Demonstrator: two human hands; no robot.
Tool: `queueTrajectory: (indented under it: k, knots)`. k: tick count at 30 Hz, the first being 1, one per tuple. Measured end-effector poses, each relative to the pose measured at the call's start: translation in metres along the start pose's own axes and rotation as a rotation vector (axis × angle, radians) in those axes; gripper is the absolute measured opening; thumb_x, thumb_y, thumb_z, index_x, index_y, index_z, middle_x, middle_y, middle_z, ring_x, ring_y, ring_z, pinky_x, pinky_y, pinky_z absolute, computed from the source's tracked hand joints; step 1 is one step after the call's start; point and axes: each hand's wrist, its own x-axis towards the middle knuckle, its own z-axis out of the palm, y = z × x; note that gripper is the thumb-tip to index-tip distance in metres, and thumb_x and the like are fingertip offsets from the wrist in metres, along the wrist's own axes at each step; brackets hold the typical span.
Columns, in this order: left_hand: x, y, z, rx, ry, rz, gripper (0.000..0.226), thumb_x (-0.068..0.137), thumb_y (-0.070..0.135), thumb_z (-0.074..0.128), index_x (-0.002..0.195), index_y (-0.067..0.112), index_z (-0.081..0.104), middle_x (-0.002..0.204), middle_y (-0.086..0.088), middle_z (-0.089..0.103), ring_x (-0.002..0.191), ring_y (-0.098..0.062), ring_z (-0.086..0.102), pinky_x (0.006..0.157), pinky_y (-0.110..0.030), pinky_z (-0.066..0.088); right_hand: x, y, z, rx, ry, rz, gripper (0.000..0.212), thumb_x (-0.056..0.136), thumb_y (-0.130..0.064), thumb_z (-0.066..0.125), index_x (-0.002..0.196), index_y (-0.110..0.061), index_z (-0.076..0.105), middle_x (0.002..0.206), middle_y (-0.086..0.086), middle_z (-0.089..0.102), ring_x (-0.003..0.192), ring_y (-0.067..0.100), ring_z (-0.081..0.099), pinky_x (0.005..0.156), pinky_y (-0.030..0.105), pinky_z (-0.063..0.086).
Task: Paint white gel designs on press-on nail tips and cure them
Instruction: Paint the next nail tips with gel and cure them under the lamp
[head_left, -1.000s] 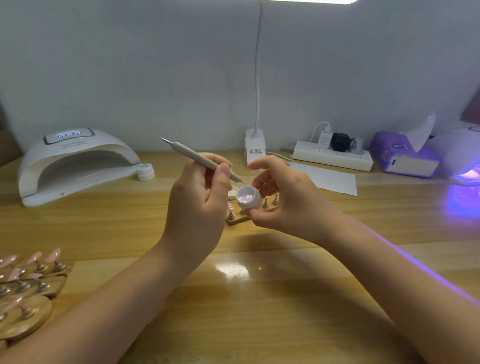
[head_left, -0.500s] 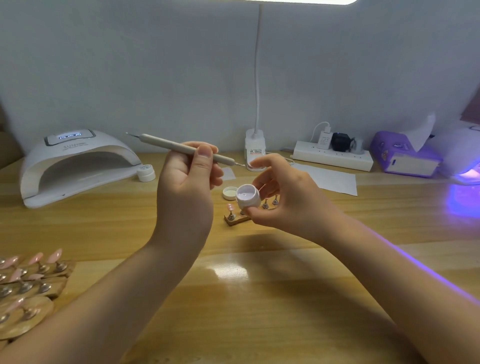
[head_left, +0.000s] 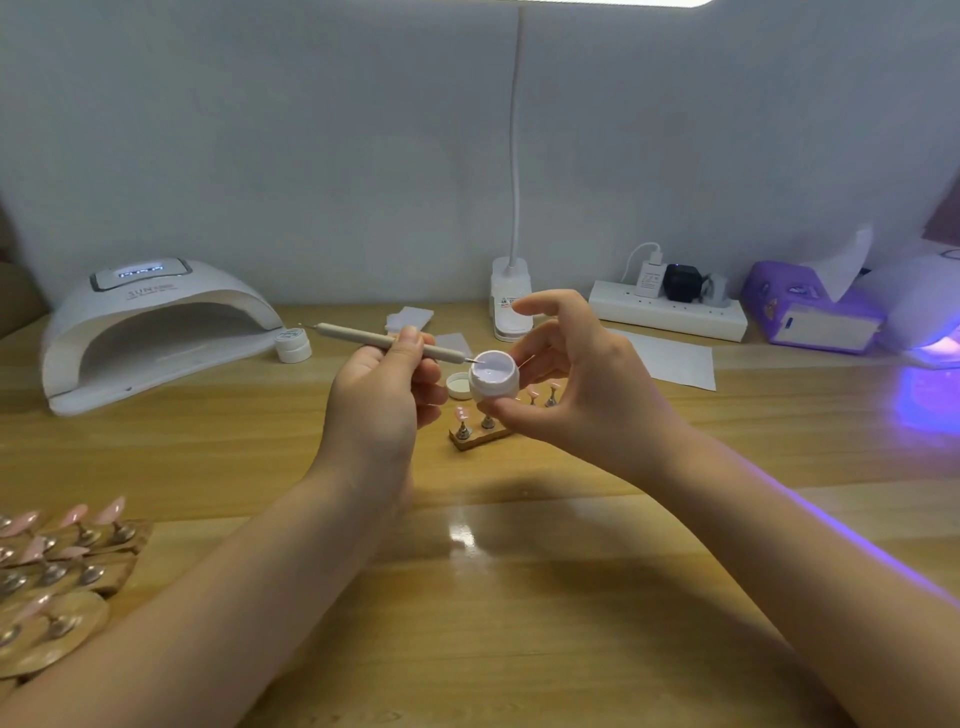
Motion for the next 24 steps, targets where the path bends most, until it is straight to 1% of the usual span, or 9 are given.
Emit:
queueTrajectory:
  k: [9, 15, 24]
  knots:
    - [0.0003, 0.0015, -0.0019, -0.002, 0.015, -0.022, 0.025, 0.101, 0.027, 0.046, 0.083, 0.019, 0.062, 0.055, 0.011, 0.055, 0.056, -0.009, 0.051, 0.059, -0.026, 0.040, -0.0004, 0.0006, -0.0016, 0.023, 0.029, 0.008, 0.074, 0.070, -0.036, 0.082, 0.128, -0.015, 0.042, 0.095, -0.006, 0.066, 0.082, 0.003, 0.065, 0.076, 0.022, 0.056]
    - [0.0002, 0.0026, -0.0018, -0.017, 0.019, -0.015, 0.026, 0.101, 0.027, 0.046, 0.082, 0.019, 0.062, 0.055, 0.011, 0.056, 0.057, -0.010, 0.051, 0.061, -0.027, 0.041, -0.0007, 0.0008, -0.0006, 0.026, 0.027, 0.007, 0.073, 0.070, -0.036, 0.082, 0.127, -0.015, 0.042, 0.095, -0.005, 0.066, 0.082, 0.005, 0.065, 0.075, 0.025, 0.057]
    - [0.0004, 0.0044, -0.0016, -0.051, 0.002, -0.050, 0.027, 0.101, 0.025, 0.045, 0.082, 0.019, 0.062, 0.054, 0.011, 0.056, 0.053, -0.007, 0.051, 0.060, -0.026, 0.040, -0.0008, 0.0007, -0.0013, 0.024, 0.040, 0.000, 0.071, 0.071, -0.035, 0.082, 0.126, -0.014, 0.043, 0.095, -0.005, 0.065, 0.082, 0.004, 0.065, 0.075, 0.025, 0.056]
